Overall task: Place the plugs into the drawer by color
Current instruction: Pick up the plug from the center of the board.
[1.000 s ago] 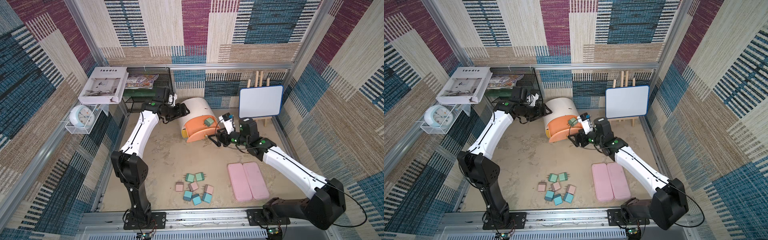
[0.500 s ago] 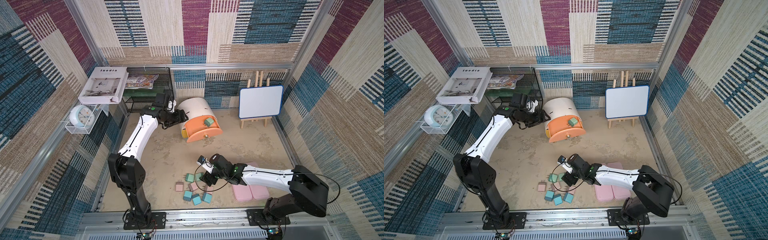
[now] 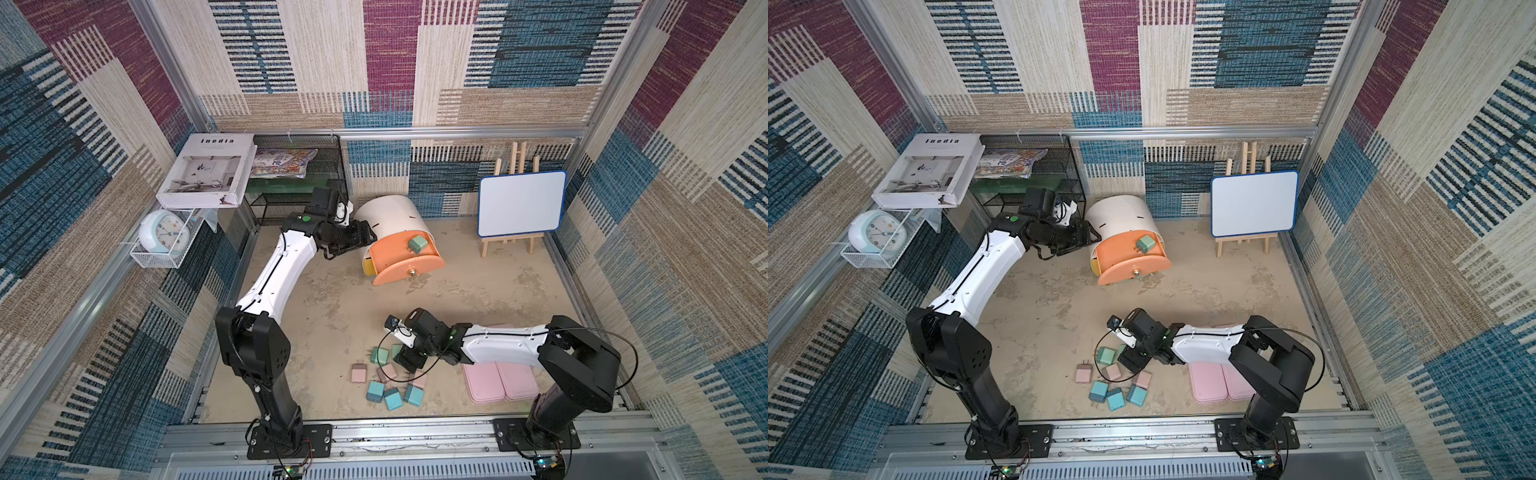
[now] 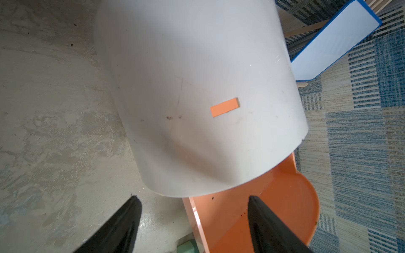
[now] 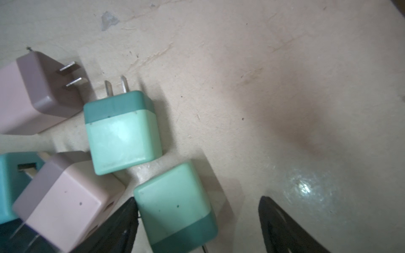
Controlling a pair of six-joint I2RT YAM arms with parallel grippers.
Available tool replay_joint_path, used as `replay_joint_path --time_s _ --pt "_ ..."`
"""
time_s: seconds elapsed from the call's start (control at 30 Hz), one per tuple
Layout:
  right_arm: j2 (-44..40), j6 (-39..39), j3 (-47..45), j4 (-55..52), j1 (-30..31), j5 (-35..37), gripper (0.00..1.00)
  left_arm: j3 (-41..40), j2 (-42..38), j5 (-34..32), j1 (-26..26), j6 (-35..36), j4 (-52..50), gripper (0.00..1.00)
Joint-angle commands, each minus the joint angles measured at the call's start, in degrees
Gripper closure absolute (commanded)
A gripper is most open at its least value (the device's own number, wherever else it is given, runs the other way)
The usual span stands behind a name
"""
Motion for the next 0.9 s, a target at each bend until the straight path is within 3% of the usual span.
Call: replay_joint_path --time_s 0.0,0.2,0.37,0.53,0.73,0.87 --pt "0.5 0.36 0.6 0.0 0.0 0.3 0.15 0.04 -0.63 0.4 -0.06 0.43 0.99 0.2" --pt "0.73 3.27 0.82 -0.52 -0.11 0.29 0.33 0.02 -0.72 0.57 -0.06 0.51 0.94 0.2" --pt "0.07 7.52 0.5 -1.29 -0.08 2.99 0.41 -0.01 -0.72 0.44 -0.06 0.52 0.94 0.2" --pt "0.11 12.78 1.79 -3.91 -0.08 5.32 0.37 -0.19 -0.76 0.57 -0.06 0.52 1.03 0.2" --pt "0.85 28.72 3.66 -8.31 -0.1 10.97 0.41 -0.53 -1.15 0.39 -0.06 0.35 1.23 0.2" --pt "2.44 34.19 2.74 -6.46 -0.08 10.69 0.41 -0.86 -1.45 0.37 -0.06 0.26 1.52 0.2"
